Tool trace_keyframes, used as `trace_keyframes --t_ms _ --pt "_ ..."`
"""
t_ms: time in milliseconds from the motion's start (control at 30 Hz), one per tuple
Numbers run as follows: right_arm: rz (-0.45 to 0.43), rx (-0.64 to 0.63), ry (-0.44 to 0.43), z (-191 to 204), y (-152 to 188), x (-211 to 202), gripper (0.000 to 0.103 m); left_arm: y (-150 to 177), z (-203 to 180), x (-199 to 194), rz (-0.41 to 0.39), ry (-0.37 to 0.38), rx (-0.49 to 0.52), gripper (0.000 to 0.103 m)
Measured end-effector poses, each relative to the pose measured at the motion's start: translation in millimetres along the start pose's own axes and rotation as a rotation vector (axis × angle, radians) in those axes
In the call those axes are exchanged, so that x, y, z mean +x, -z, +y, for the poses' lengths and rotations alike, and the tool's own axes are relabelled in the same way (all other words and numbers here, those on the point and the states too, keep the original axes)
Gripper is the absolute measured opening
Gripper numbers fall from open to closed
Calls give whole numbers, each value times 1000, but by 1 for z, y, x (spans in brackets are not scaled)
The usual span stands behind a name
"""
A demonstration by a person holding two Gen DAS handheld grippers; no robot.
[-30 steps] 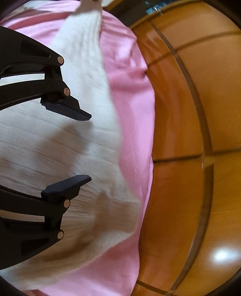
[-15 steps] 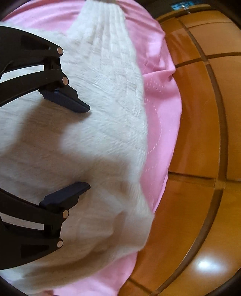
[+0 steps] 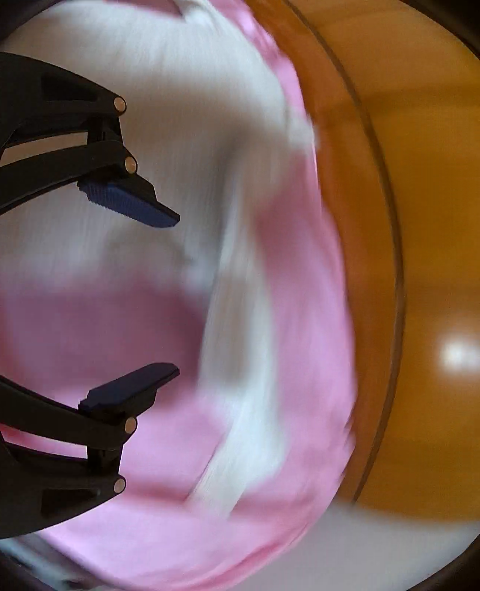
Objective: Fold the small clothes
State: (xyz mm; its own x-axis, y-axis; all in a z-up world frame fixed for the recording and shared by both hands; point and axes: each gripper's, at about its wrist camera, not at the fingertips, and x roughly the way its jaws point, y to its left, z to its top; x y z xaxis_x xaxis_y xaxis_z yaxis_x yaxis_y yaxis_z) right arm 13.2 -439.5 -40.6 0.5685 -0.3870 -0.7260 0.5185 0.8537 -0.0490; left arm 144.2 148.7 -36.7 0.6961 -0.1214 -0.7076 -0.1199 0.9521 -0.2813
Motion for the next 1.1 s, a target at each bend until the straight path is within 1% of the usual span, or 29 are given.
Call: trace_keyframes --t_ms 33,100,133,200,267,333,400,500,533,567,600,633,667,700,733,767,867,967,1000,1100 --pt "11 47 30 -25 2 4 67 9 -27 6 36 47 53 62" --pt "18 153 76 -73 3 11 61 24 -67 14 82 112 139 62" --pt "18 191 83 -89 3 14 58 31 -94 21 118 158 197 62" --pt "11 220 96 -106 -4 26 57 45 -134 27 164 205 280 62" --pt "5 185 119 -112 -12 37 55 60 -173 34 211 252 379 62" --pt "8 126 130 -109 -22 51 55 70 -204 36 243 286 442 62" --pt "19 57 155 -109 -30 66 55 75 -229 40 273 320 482 62" --pt "53 -2 179 -112 -38 89 55 85 -266 47 301 356 543 62" --pt "67 -22 211 -113 -40 96 55 89 -281 50 307 368 570 62" --pt "79 -36 240 -115 -40 103 53 89 -289 54 311 374 582 62" --pt "98 -42 241 -119 -40 111 46 92 -302 57 320 388 601 62" --pt "108 -43 232 -121 -40 115 31 94 -312 62 327 398 616 62" --pt "107 -59 248 -122 -39 117 15 97 -319 63 327 401 629 62" --pt "112 -66 257 -122 -40 117 6 97 -326 66 329 403 637 62" --pt "117 -53 240 -125 -44 115 6 98 -335 69 340 415 646 62" --pt "103 -45 220 -125 -45 105 5 99 -342 73 351 422 648 62" --pt "19 -72 187 -119 -50 60 4 102 -356 79 370 439 661 62" --pt "-91 -81 157 -119 -62 0 4 104 -373 90 371 440 678 62" --pt "-136 -83 147 -119 -65 -26 4 104 -378 93 368 442 681 62" --pt "-232 -73 137 -121 -71 -87 4 104 -388 101 380 448 674 62"
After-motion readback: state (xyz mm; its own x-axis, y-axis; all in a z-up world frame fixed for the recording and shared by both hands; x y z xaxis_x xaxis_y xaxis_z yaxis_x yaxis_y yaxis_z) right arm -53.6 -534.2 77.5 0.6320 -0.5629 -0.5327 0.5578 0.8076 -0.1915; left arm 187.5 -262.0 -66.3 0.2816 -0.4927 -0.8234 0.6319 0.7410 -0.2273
